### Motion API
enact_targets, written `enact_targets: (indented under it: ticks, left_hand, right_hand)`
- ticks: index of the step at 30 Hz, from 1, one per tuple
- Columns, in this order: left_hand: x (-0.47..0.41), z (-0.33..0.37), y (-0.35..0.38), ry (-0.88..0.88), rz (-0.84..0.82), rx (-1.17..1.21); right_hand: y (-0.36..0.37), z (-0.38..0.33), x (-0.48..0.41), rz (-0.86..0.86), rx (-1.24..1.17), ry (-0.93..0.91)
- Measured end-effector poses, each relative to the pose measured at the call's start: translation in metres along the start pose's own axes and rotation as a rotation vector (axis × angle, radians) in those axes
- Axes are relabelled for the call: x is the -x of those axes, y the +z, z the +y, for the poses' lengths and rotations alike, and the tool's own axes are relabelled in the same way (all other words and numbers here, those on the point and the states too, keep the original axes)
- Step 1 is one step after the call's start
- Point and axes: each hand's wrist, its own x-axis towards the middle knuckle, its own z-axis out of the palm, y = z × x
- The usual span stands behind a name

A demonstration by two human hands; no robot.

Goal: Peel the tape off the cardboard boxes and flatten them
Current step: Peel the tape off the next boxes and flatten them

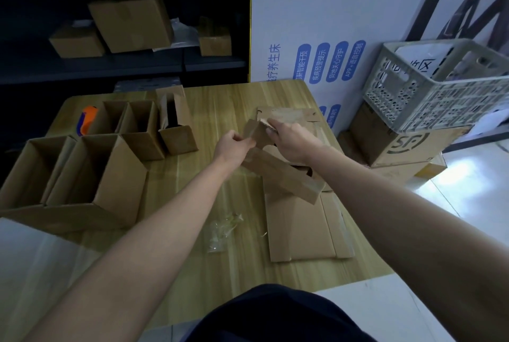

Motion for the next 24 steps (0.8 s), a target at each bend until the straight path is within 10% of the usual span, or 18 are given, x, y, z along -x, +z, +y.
enact_targets:
  ticks: [16, 24]
  left_hand:
    - [-0.001, 0.01, 0.003, 0.044, 0.322, -0.238]
    - [0.003, 0.025, -0.004, -0.094, 0.13, -0.219]
  right_hand:
    - [0.018, -0.028, 0.014, 0.148, 0.066, -0.006]
    - [0.01, -0.029, 0.012, 0.181, 0.092, 0.084]
